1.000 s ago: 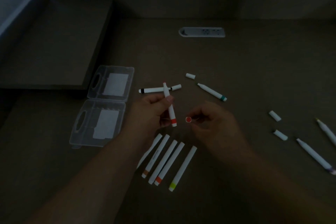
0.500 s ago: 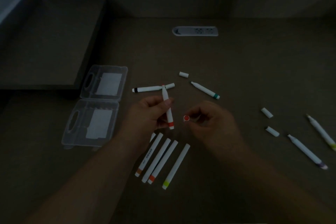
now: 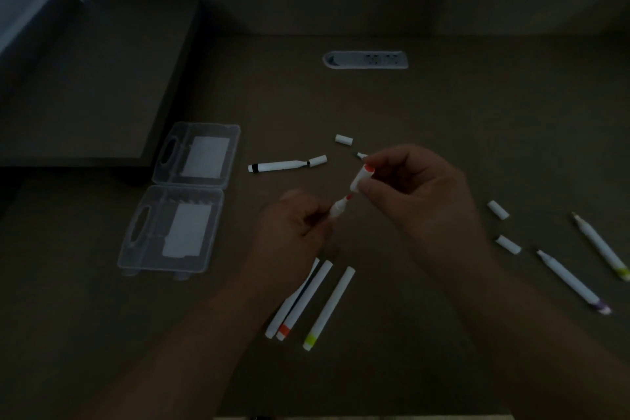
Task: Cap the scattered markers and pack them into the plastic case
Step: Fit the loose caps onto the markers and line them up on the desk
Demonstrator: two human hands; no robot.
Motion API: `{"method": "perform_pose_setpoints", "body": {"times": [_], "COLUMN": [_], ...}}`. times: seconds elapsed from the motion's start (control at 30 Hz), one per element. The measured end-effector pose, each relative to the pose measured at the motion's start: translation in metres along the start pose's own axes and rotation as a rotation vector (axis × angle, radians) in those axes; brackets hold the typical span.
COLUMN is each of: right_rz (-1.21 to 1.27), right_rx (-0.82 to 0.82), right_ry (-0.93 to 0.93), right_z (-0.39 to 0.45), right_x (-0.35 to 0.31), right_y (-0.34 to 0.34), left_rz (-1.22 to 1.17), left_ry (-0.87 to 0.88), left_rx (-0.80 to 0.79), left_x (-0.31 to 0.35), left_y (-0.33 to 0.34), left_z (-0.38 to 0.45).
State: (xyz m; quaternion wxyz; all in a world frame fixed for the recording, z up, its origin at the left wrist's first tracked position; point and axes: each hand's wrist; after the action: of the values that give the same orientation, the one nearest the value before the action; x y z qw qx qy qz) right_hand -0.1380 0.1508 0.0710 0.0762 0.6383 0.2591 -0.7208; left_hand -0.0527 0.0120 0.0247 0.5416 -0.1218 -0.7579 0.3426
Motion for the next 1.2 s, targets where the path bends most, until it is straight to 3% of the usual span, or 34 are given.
{"method": "perform_pose_setpoints", "body": {"times": [0.27, 0.63, 0.73, 0.83, 1.0, 1.2], "right_rz": [-0.096, -0.022, -0.002, 0.043, -0.210, -0.439], "right_rx": [-0.080, -0.087, -0.062, -0.029, -0.227, -0.232], "right_ry": [0.007, 0.096, 0.175, 0.373, 0.712, 0.686], "right_z": [-0.005, -0.011, -0.009, -0.007, -0.024, -0.037], "right_x": [0.003, 0.008, 0.009, 0.016, 0.049, 0.065], "right_y": [0.003, 0.005, -0.001, -0.013, -0.008, 0.007], "left_rz": [-0.080, -0.252, -0.272, -0.157, 0.089, 0.096], "left_ry": [0.067, -0.020, -0.062, -0.079, -0.052, -0.077], "left_rx": [-0.009, -0.091, -0.143, -0.217, -0.140, -0.098], "left_x": [0.002, 0.011, 0.015, 0.020, 0.008, 0.000], "left_y": [0.002, 0.003, 0.004, 0.004, 0.010, 0.021], "left_z": [-0.002, -0.010, -0.010, -0.006, -0.001, -0.001]}}
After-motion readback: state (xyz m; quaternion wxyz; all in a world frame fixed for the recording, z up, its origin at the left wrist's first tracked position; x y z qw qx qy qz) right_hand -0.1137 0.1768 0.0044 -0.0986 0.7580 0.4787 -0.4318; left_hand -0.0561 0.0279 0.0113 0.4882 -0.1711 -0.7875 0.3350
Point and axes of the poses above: each hand's wrist, its own z-axis towards the middle knuckle, its own y-axis out of the palm, x = y × z, and after that the axes turned 3 degrees about -y, right-handed
